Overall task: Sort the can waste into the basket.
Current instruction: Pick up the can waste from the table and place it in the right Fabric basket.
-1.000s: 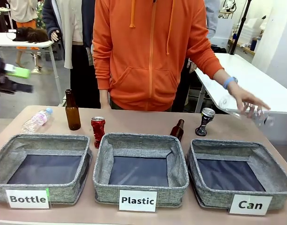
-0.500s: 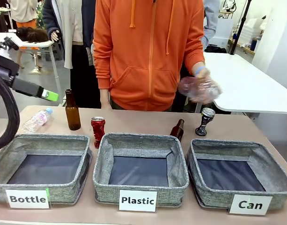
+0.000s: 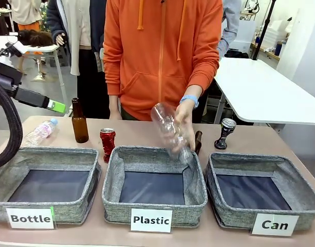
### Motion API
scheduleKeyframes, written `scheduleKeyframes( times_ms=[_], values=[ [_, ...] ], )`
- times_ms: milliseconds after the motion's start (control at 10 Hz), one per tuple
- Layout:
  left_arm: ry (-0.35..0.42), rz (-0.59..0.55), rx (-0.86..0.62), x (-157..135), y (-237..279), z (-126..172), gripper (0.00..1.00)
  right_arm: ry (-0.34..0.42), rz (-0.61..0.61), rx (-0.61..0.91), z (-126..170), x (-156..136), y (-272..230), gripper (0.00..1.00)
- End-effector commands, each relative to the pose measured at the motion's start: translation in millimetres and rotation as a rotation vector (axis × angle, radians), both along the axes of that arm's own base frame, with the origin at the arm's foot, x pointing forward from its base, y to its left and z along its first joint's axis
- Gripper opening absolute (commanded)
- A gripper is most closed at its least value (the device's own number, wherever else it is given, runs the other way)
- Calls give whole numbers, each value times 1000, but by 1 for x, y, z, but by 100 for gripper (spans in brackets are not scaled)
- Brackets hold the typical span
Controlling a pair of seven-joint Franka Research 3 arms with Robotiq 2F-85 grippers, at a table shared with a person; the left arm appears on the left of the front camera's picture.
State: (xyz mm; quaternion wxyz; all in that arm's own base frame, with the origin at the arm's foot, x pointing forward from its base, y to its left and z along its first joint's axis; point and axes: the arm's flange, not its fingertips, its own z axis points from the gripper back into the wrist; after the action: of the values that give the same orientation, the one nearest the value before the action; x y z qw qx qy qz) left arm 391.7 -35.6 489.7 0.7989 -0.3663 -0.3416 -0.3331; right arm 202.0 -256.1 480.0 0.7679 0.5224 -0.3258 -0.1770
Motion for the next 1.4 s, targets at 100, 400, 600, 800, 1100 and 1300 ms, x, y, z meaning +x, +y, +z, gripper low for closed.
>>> scheduleKeyframes(
  times_ms=[100, 400, 600, 800, 1100, 1300],
  values=[
    [-133, 17, 9, 14, -28, -24, 100, -37, 1, -2, 2, 2, -2, 100],
    [-124, -43, 42, 23, -19, -37, 100, -37, 1, -2, 2, 2, -2, 100],
    [-157, -110, -26, -3, 20, -23, 100, -37, 1, -2, 2, 2, -2, 100],
    [-204, -129, -48, -29, 57, -22, 100, -37, 1, -2, 2, 2, -2, 100],
    [-193, -167, -49, -25, 42, -35, 100, -37, 1, -2, 2, 2, -2, 100],
    [-195, -176, 46, 5, -1, -59, 100, -37, 1, -2, 2, 2, -2, 100]
  ],
)
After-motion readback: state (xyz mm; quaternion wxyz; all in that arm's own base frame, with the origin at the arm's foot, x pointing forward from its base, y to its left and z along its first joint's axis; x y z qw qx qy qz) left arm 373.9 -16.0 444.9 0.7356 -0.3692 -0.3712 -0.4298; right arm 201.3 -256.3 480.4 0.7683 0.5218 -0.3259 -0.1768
